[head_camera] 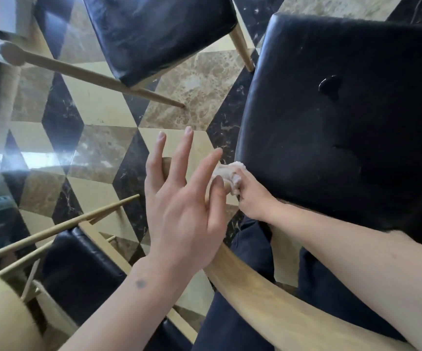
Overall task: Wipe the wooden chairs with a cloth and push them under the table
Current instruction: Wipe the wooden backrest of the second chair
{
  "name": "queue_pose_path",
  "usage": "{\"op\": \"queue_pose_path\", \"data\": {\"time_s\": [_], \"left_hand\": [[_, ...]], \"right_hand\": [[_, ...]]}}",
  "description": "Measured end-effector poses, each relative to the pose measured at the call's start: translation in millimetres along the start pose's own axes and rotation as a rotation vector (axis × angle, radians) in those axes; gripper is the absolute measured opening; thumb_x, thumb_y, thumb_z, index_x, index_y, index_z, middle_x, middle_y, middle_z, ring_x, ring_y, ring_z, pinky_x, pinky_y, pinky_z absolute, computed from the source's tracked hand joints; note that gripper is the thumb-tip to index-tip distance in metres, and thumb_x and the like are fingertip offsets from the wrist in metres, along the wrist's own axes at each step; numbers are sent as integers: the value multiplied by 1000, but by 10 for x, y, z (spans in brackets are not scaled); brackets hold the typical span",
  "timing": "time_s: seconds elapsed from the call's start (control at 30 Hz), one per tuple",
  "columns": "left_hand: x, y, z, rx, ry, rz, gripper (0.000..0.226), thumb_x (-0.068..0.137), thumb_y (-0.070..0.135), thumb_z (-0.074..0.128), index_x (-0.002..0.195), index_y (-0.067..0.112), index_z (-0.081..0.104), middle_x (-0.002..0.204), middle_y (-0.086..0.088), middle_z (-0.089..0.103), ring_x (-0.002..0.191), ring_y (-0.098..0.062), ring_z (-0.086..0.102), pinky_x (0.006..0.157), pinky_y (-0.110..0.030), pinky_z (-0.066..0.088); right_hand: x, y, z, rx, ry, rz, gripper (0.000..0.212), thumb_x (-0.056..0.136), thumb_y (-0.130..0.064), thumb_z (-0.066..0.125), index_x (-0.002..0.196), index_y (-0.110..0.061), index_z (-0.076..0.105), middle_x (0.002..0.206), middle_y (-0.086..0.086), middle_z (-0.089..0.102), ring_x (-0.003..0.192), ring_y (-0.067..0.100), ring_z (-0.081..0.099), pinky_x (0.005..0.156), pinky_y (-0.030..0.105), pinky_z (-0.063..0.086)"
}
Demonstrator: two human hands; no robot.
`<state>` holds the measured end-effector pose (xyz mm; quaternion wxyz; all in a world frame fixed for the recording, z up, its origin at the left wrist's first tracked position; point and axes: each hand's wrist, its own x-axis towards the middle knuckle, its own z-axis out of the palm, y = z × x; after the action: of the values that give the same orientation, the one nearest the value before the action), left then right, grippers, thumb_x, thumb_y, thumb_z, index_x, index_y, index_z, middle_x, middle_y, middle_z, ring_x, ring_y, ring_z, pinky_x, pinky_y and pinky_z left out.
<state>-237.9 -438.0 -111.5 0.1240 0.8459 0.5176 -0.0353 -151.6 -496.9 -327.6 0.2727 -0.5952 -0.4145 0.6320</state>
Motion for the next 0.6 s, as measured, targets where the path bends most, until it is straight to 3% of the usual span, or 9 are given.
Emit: {"op": "queue_pose_path", "data": {"time_s": [0.1,0.2,0.33,0.4,0.5,0.57,0.6], "left_hand": [[-2,31,-10,19,-2,-9,41,100,33,51,137,25,66,160,-8,44,155,-36,18,126,-44,12],[2,20,-32,49,-22,-25,42,99,33,52,138,25,65,160,-9,44,155,-37,20,125,-46,13],[9,27,-50,45,-47,-32,45,94,35,54,137,26,65,160,-7,44,154,-36,21,123,-54,21],[2,43,-79,57,-64,-35,46,94,36,54,136,26,67,161,-8,42,155,-37,18,123,-52,18],[-7,34,-133,181,-174,-32,50,97,44,48,142,25,61,169,-13,24,157,-39,2,126,-55,2],[-80,138,-150,203,-206,11,55,100,48,42,146,22,55,171,-16,12,157,-38,-9,125,-58,-4],[-172,235,-150,177,-203,61,56,100,49,40,147,21,54,171,-16,14,158,-38,-10,125,-58,-4]], "right_hand": [[-61,-125,81,0,6,-18,89,72,16,39,144,-36,36,141,-25,35,140,14,31,118,39,32],[-183,-344,71,7,19,-11,78,78,12,44,145,-28,39,146,-5,42,142,17,32,116,43,35],[-464,-791,35,90,-49,-160,64,86,9,48,142,-21,44,138,1,53,136,16,43,112,41,39],[-697,-973,-139,127,-96,-172,58,86,5,45,140,-17,45,128,4,60,125,16,53,104,42,45],[-1070,-1066,-668,34,-254,-67,61,80,6,40,133,-22,49,106,-9,66,98,3,61,86,27,50],[-1388,-897,-1162,-122,-334,32,57,76,1,38,125,-21,57,105,-1,68,98,15,63,80,38,51],[-1545,-777,-1419,-194,-347,89,61,74,-1,37,127,-22,59,113,4,68,107,24,62,86,46,52]]}}
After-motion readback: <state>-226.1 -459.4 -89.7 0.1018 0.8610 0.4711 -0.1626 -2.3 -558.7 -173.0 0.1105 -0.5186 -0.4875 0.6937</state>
